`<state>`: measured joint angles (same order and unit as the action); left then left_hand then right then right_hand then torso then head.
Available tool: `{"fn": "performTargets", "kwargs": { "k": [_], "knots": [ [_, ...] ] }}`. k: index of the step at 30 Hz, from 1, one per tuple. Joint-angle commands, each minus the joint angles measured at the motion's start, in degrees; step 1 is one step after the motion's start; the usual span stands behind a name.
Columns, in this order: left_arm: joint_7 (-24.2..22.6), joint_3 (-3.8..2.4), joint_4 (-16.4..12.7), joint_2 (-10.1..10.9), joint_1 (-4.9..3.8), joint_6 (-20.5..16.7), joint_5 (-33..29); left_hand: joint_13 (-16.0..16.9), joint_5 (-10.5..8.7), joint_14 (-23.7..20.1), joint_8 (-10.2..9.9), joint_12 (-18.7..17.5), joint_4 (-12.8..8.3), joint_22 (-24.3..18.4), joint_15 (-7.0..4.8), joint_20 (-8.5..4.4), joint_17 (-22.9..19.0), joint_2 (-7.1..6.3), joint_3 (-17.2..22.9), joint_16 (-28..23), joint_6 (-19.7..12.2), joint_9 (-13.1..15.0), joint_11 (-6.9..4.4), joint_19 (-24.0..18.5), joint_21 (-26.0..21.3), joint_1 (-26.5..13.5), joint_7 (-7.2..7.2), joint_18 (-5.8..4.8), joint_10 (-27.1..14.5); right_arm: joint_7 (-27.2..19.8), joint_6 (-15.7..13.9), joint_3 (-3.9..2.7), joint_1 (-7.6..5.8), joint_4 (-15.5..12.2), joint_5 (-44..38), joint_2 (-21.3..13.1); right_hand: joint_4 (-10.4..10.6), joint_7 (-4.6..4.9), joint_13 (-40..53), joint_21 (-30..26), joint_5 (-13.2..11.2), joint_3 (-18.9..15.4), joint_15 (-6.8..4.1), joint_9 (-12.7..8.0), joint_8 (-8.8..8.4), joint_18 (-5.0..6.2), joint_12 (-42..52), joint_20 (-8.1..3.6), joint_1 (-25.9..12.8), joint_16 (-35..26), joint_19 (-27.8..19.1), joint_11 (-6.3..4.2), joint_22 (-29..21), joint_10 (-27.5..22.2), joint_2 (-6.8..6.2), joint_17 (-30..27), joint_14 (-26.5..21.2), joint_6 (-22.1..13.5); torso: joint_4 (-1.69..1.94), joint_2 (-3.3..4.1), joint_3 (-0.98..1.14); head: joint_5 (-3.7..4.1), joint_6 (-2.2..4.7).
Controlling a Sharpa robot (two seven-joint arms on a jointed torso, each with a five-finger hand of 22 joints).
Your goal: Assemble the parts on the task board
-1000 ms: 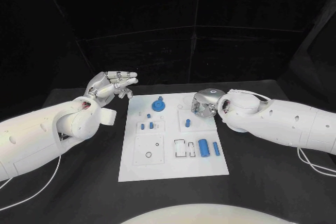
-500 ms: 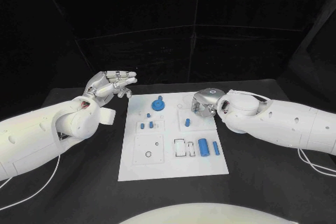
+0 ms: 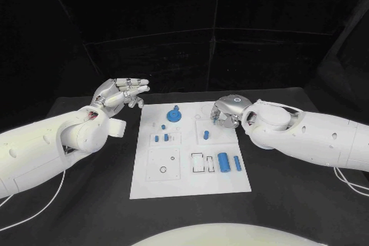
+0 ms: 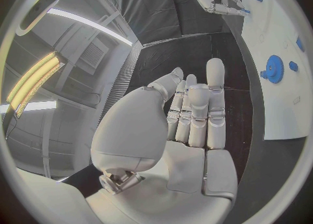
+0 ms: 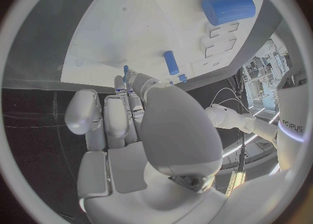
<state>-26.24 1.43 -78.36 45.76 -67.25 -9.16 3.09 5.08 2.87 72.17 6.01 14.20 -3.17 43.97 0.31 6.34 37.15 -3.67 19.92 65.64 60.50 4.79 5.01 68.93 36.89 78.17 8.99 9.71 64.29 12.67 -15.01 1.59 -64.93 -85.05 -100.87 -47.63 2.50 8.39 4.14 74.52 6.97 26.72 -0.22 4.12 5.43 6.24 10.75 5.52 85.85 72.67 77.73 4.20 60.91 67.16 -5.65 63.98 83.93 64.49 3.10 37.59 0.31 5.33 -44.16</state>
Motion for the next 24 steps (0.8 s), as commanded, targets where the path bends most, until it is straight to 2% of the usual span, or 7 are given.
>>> {"fn": "performTargets", "kwargs": {
  "k": [1, 6, 11, 16, 18, 19, 24],
  "knots": [
    [-0.5, -0.05, 0.0, 0.1, -0.06, 0.8, -0.3, 0.1, 0.18, -0.3, 0.3, 0.4, -0.3, -0.1, 0.07, -0.16, -0.1, 0.00, 0.0, -0.4, 0.1, 0.0, 0.04, -0.3, -0.4, 0.3, 0.11, 0.80, -0.1, 0.4, -3.6, -0.06, -0.13, -1.3, -1.0, -0.7, 0.1, -0.05, 0.1, 0.2, -0.2, 0.4, -0.46, 0.0, -0.38, -0.59, 0.1, -0.11, -0.4, 0.2, 0.3, -0.01, 0.1, 0.3, 0.10, 0.0, 1.9, 0.4, -0.03, -0.01, -0.02, -0.01, -0.05],
    [-0.5, -0.05, 0.0, 0.2, -0.06, 0.8, -0.3, 0.1, 0.18, -0.3, 0.3, 0.4, -0.4, -0.1, 0.07, -0.16, -0.2, 0.01, 0.0, -0.4, 0.1, 0.0, 0.05, -0.3, -0.4, 0.3, 0.12, 0.80, -0.2, 0.6, -4.3, -0.32, -0.18, -4.8, -1.0, -2.4, -0.1, -0.05, 0.0, 0.3, -0.2, 0.7, -0.46, 0.0, -0.42, -0.61, 0.1, -0.11, -0.5, 0.2, 0.4, -0.01, 0.2, 0.3, -0.03, 0.0, 1.9, 0.4, -0.01, -0.05, -0.03, -0.19, -0.08],
    [-0.5, -0.05, 0.1, 0.2, -0.05, 0.8, -0.3, 0.1, 0.18, -0.3, 0.3, 0.4, -0.4, -0.1, 0.07, -0.16, -0.2, 0.01, 0.0, -0.4, 0.1, 0.0, 0.05, -0.3, -0.4, 0.3, 0.12, 0.80, -0.2, 0.6, -5.1, -1.36, -0.23, -9.7, -0.5, -3.4, -0.2, -0.06, 0.0, 0.4, -0.2, 0.8, -0.47, 0.0, -0.43, -0.62, 0.0, -0.11, -0.6, 0.3, 0.4, -0.02, 0.2, 0.4, -0.12, 0.0, 1.9, 0.5, -0.13, -0.08, -0.01, -0.69, 0.13],
    [-0.4, -0.05, 0.2, -0.1, -0.06, 0.8, -0.3, 0.1, 0.18, -0.3, 0.3, 0.4, -0.4, -0.1, 0.07, -0.16, -0.2, 0.01, 0.0, -0.4, 0.1, 0.0, 0.05, -0.3, -0.4, 0.3, 0.12, 0.80, -0.2, 0.5, -5.2, -1.90, -0.42, -14.0, 0.1, -3.0, -0.4, -0.06, 0.0, 0.4, -0.2, 1.1, -0.48, 0.0, -0.47, -0.63, 0.0, -0.12, -0.8, 0.3, 0.4, -0.02, 0.4, 0.4, -0.25, 0.1, 1.9, 0.5, 0.06, -0.12, -0.09, -1.20, 0.37],
    [-0.4, -0.05, 0.2, -0.2, -0.06, 0.8, -0.3, 0.1, 0.18, -0.3, 0.3, 0.4, -0.4, -0.1, 0.07, -0.16, -0.2, 0.01, 0.0, -0.4, 0.1, 0.0, 0.05, -0.3, -0.4, 0.3, 0.12, 0.80, -0.2, 0.4, -4.9, -1.97, -0.45, -14.8, 0.4, -2.3, -0.4, -0.06, 0.0, 0.4, -0.2, 1.1, -0.48, 0.0, -0.47, -0.63, 0.0, -0.12, -0.8, 0.3, 0.4, -0.02, 0.4, 0.4, -0.25, 0.1, 1.9, 0.5, 0.09, -0.12, -0.13, -1.55, 0.37],
    [-0.4, -0.05, 0.3, -0.4, -0.06, 0.8, -0.3, 0.1, 0.18, -0.3, 0.3, 0.4, -0.4, -0.1, 0.07, -0.16, -0.2, 0.01, 0.0, -0.4, 0.1, 0.0, 0.05, -0.3, -0.4, 0.3, 0.12, 0.80, -0.2, 0.2, -4.5, -2.01, -0.48, -15.2, 0.8, -1.4, -0.5, -0.06, 0.0, 0.4, -0.2, 1.2, -0.48, 0.0, -0.49, -0.62, 0.0, -0.12, -0.8, 0.3, 0.4, -0.02, 0.3, 0.5, -0.32, 0.0, 1.9, 0.6, 0.07, -0.09, -0.11, -2.03, 0.33],
    [-0.5, -0.05, 0.4, -0.9, -0.07, 0.7, -0.3, 0.1, 0.18, -0.4, 0.3, 0.4, -0.4, -0.1, 0.08, -0.16, -0.3, -0.01, 0.0, -0.5, 0.1, 0.0, 0.07, -0.3, -0.4, 0.3, 0.13, 0.80, -0.2, -0.6, -2.7, -1.86, -0.48, -14.3, 1.6, 2.5, -0.5, -0.05, 0.0, 0.4, -0.2, 1.3, -0.49, 0.0, -0.50, -0.61, 0.0, -0.13, -0.8, 0.3, 0.4, -0.01, 0.3, 0.5, -0.35, 0.0, 1.9, 0.6, 0.07, -0.07, -0.14, -3.63, -0.08]
  ]
}}
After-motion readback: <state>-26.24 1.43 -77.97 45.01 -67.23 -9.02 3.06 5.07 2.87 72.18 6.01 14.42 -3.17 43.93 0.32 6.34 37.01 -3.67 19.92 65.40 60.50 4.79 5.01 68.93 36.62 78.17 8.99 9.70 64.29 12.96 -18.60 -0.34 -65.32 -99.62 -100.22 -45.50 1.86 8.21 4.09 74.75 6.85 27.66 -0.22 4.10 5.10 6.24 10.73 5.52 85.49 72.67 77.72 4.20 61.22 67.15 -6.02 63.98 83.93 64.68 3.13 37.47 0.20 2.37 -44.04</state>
